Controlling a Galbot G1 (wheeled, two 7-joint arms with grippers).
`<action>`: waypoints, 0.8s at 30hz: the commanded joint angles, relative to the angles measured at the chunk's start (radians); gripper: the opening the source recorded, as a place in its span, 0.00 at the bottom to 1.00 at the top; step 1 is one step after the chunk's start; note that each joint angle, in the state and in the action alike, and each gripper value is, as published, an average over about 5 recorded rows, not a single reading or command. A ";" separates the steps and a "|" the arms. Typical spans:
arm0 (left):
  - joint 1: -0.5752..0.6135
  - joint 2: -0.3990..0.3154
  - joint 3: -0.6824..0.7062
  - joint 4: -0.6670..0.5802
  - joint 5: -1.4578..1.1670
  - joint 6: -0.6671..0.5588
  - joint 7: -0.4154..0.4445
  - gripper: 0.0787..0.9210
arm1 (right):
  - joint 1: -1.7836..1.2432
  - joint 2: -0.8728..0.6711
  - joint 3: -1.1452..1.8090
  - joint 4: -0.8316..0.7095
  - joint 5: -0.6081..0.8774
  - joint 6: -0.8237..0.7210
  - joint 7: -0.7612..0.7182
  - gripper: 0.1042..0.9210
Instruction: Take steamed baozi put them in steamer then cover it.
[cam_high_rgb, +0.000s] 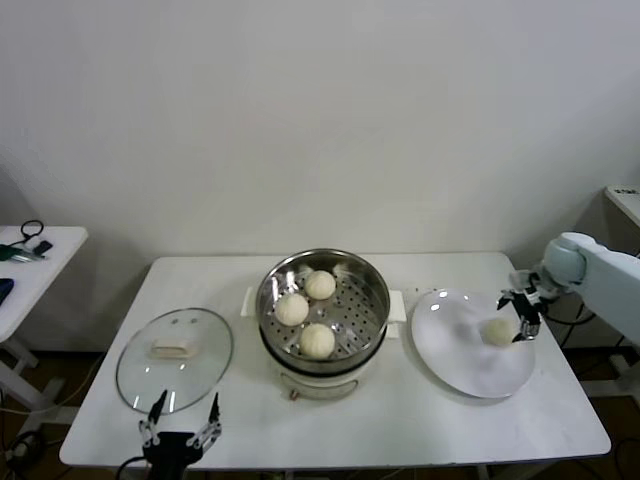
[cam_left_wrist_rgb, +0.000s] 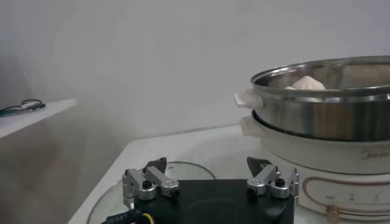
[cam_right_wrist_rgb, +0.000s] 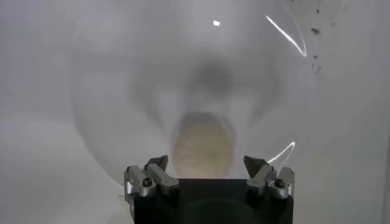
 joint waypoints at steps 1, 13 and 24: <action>0.001 0.000 0.001 0.000 0.000 0.000 0.000 0.88 | -0.098 0.056 0.094 -0.078 -0.060 -0.009 0.022 0.88; 0.002 0.000 -0.004 -0.001 -0.004 -0.001 -0.003 0.88 | -0.055 0.044 0.069 -0.047 -0.053 -0.026 0.003 0.74; 0.003 -0.001 0.001 -0.008 -0.004 0.001 -0.006 0.88 | 0.513 -0.013 -0.423 0.243 0.281 -0.142 -0.012 0.65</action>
